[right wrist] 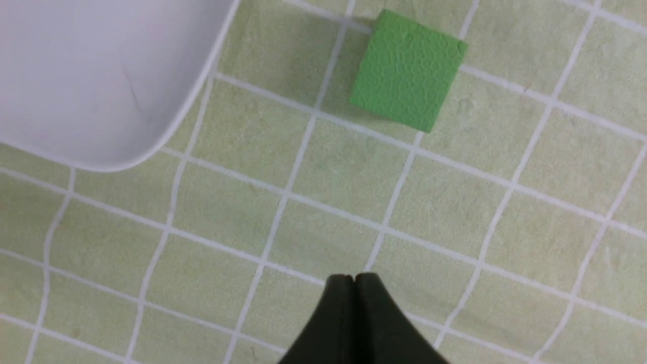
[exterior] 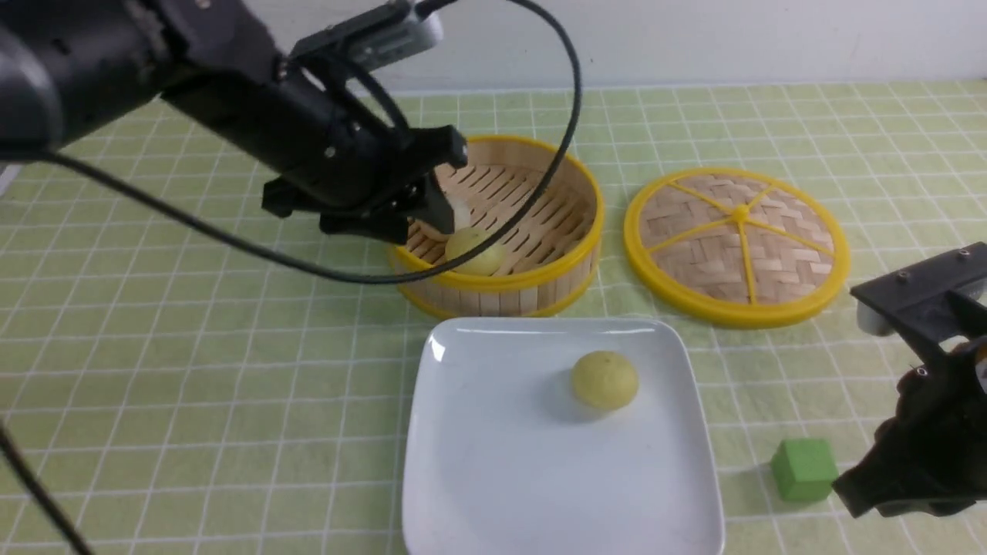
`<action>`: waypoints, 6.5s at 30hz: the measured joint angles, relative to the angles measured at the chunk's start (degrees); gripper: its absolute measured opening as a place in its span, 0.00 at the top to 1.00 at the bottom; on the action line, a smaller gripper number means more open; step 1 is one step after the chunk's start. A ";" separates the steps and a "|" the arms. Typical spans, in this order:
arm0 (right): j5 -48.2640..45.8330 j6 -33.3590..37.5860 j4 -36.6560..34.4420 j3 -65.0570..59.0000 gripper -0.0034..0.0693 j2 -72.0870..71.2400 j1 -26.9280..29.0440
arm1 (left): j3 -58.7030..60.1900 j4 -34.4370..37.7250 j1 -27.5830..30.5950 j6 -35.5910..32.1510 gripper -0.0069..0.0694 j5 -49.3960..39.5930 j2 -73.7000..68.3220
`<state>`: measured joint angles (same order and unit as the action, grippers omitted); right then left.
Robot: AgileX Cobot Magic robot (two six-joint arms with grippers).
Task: Put the steamed buns into the plate on the green tablecloth.
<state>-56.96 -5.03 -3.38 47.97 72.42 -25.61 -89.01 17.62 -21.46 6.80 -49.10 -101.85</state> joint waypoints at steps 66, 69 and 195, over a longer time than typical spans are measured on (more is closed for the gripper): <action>-0.06 0.45 -4.28 -0.06 0.90 -0.07 0.00 | -25.97 -23.55 -13.66 18.93 0.50 -18.09 -16.98; -0.06 0.45 -4.28 -0.06 0.89 -0.07 0.00 | -33.00 -24.57 -8.13 19.25 0.81 -20.16 -19.56; 29.68 -0.76 5.42 -37.60 0.95 -71.30 10.40 | 1.02 -23.64 -29.02 9.41 0.91 -9.51 -4.33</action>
<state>-27.28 -5.78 2.05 10.38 1.13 -15.21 -87.99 -6.02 -50.48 16.21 -58.62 -106.18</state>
